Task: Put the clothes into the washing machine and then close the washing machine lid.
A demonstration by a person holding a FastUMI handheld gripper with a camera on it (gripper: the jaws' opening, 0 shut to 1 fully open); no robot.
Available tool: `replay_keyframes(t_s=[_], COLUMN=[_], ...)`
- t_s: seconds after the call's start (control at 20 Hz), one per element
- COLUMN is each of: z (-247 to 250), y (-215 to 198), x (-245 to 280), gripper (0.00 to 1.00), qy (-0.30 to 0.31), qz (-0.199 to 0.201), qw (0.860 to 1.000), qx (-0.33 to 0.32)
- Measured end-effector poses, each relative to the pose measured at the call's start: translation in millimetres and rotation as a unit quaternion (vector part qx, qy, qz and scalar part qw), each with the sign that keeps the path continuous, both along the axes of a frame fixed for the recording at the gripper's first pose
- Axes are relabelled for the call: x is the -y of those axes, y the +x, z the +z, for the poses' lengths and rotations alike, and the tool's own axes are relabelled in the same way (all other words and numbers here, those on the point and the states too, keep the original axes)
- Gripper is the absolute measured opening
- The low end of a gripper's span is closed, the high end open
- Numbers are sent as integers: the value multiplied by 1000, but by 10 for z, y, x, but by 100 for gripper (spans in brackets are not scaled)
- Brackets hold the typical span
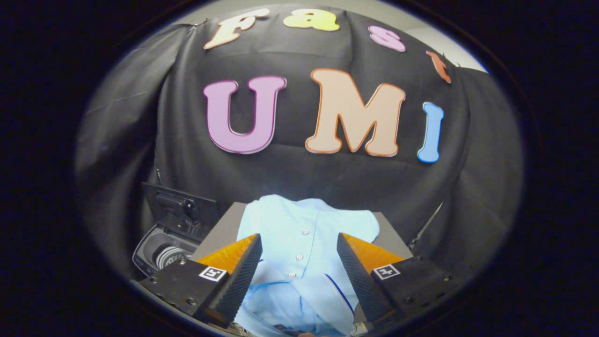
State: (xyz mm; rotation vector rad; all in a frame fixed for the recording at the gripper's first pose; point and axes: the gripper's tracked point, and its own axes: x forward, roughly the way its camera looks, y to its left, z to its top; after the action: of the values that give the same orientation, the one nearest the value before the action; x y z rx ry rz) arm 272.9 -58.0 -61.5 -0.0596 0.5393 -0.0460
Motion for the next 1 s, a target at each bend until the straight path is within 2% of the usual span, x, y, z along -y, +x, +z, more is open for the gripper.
replay_keyframes(t_s=[0.15, 0.35, 0.65, 0.75, 0.85, 1.0], z=[-230, -584, -688, -701, -721, -736], y=[184, 217, 195, 209, 201, 214], x=[118, 217, 147, 104, 50, 23], gripper=[98, 98, 95, 89, 76, 50], qy=[-6, -10, 4, 19, 46, 51], qz=[-22, -35, -15, -6, -4, 3], qw=[999, 996, 993, 993, 992, 992], qx=[-38, -81, -114, -116, -121, -118])
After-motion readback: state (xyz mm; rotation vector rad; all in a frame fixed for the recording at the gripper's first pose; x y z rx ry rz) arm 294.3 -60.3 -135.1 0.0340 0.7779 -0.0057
